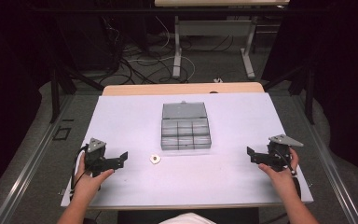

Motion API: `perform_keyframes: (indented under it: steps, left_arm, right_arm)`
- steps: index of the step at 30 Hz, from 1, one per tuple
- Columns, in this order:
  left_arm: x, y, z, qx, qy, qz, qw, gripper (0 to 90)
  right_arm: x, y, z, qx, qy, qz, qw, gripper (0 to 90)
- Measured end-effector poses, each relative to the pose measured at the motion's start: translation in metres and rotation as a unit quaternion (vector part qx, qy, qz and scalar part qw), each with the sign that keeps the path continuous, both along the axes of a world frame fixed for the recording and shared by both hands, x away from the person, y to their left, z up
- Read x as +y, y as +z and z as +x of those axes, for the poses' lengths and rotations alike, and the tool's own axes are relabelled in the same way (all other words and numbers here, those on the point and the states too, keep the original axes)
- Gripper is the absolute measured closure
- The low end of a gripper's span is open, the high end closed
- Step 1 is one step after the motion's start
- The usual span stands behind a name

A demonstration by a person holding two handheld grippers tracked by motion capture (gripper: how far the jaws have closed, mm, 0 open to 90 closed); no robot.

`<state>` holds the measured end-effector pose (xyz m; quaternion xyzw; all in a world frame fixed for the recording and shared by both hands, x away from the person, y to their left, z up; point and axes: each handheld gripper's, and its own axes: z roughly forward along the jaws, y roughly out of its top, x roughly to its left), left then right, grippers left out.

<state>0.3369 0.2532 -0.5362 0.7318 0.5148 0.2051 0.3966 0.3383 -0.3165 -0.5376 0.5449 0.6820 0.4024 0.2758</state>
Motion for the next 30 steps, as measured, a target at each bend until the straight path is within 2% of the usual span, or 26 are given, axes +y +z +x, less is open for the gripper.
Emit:
perform_keyframes:
  steps: [1, 8, 11, 13, 15, 19, 20, 22, 25, 26, 30]
  left_arm:
    - [0.0, 0.0, 0.0, 0.0, 0.0, 0.0, 1.0, 1.9]
    - [-0.001, 0.001, -0.001, 0.001, -0.004, -0.002, 1.0, 2.9]
    - [-0.001, 0.001, -0.001, -0.003, -0.005, 0.002, 1.0, 2.9]
    - [-0.002, 0.001, -0.001, -0.009, -0.007, 0.005, 0.9999, 2.9]
    - [-0.003, 0.002, -0.002, -0.011, -0.01, 0.007, 0.9999, 2.9]
    - [-0.003, 0.002, -0.004, -0.007, -0.012, 0.008, 0.9999, 3.5]
    - [-0.003, 0.002, -0.004, -0.008, -0.014, 0.009, 0.9998, 3.8]
    - [-0.004, 0.003, -0.005, -0.007, -0.016, 0.01, 0.9998, 4.0]
    - [-0.006, 0.003, -0.005, -0.008, -0.017, 0.007, 0.9998, 4.1]
    - [-0.007, 0.003, -0.005, -0.009, -0.022, 0.015, 0.9996, 4.1]
    - [-0.011, 0.003, -0.005, -0.009, -0.027, 0.022, 0.9993, 5.0]
  right_arm:
    - [0.0, 0.0, -0.001, 0.007, 0.002, 0.005, 1.0, 0.0]
    - [-0.001, 0.0, -0.001, 0.002, 0.002, 0.0, 1.0, 0.0]
    - [0.0, -0.001, -0.002, 0.007, 0.002, 0.005, 1.0, 0.0]
    - [0.0, -0.002, -0.001, -0.002, 0.0, -0.002, 1.0, 0.0]
    - [0.0, -0.001, -0.002, 0.007, 0.004, 0.001, 1.0, 0.0]
    - [0.001, -0.001, -0.003, 0.011, 0.005, 0.006, 0.9999, 0.0]
    - [0.0, -0.002, -0.003, 0.005, 0.01, -0.003, 0.9999, 0.0]
    - [0.002, -0.002, -0.003, 0.002, 0.002, 0.002, 1.0, 0.0]
    - [0.003, -0.001, -0.004, 0.009, 0.011, 0.003, 0.9999, 0.0]
    - [0.003, -0.001, -0.005, 0.008, 0.012, 0.003, 0.9999, 0.0]
    - [0.003, -0.002, -0.004, 0.01, 0.013, 0.001, 0.9999, 0.0]
